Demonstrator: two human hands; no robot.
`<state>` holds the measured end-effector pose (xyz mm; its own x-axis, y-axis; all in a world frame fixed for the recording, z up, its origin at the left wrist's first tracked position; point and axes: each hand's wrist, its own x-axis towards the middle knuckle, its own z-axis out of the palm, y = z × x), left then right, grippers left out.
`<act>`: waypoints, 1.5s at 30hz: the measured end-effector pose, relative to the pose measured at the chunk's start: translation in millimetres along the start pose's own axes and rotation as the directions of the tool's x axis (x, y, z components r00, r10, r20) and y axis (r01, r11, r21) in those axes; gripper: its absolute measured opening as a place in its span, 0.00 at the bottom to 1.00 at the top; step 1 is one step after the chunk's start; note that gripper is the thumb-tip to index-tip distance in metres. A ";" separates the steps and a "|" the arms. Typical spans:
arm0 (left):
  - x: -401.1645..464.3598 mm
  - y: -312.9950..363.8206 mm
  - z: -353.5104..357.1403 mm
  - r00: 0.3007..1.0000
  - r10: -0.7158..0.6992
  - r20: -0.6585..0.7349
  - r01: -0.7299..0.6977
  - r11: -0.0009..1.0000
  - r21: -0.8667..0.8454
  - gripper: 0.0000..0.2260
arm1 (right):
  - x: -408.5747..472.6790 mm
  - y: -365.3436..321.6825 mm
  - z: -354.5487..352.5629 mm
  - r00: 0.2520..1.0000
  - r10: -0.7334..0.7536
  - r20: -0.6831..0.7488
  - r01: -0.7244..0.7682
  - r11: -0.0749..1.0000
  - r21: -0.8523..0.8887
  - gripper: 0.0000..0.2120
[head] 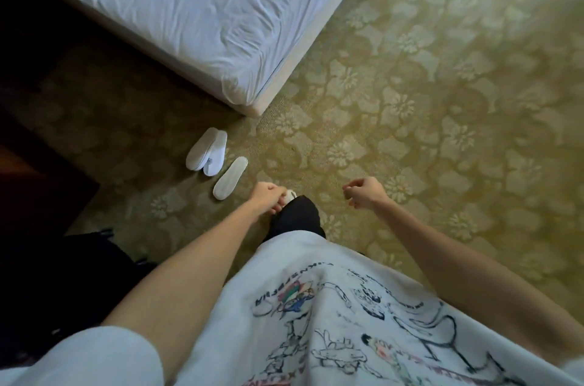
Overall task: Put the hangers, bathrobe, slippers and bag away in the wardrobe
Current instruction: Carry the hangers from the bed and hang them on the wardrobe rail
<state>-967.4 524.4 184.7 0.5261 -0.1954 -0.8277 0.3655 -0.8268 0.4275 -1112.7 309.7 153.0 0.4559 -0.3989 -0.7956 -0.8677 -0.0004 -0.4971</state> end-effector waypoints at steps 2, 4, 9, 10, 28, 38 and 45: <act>22.5 13.0 -10.0 0.999 -0.033 0.002 0.033 0.999 0.023 0.08 | 23.9 -35.6 -15.0 0.999 -0.048 0.001 0.048 0.999 -0.021 0.07; 49.7 32.0 -21.2 0.998 -0.069 0.000 0.069 0.997 0.030 0.07 | 52.3 -74.1 -35.5 0.995 -0.101 0.009 0.101 0.993 -0.057 0.06; 131.4 126.1 -50.7 0.993 -0.114 -0.024 0.115 0.993 0.008 0.08 | 140.1 -183.1 -104.5 0.981 -0.195 0.010 0.193 0.963 -0.189 0.08; 146.5 153.0 -55.9 0.993 -0.111 -0.028 0.111 0.994 0.001 0.08 | 154.7 -205.1 -120.8 0.979 -0.201 0.012 0.200 0.959 -0.201 0.08; 363.9 722.9 7.8 0.951 0.199 0.238 -0.228 0.968 0.101 0.08 | 394.5 -316.2 -486.7 0.976 0.080 -0.202 -0.101 0.990 -0.097 0.06; 473.6 903.4 -34.6 0.994 0.108 -0.015 -0.109 0.993 -0.054 0.07 | 548.5 -497.2 -644.1 0.994 -0.102 -0.029 0.091 0.960 -0.263 0.07; 526.8 921.6 -68.0 0.990 -0.101 -0.097 0.078 0.974 -0.214 0.08 | 645.4 -659.3 -662.1 0.937 -0.304 0.169 0.348 0.818 -0.458 0.10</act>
<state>-301.1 -304.6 167.5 0.5583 -0.0588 -0.8276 0.5618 -0.7072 0.4292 -377.4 -554.7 196.6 0.7250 -0.2189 -0.6530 -0.6416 -0.5594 -0.5248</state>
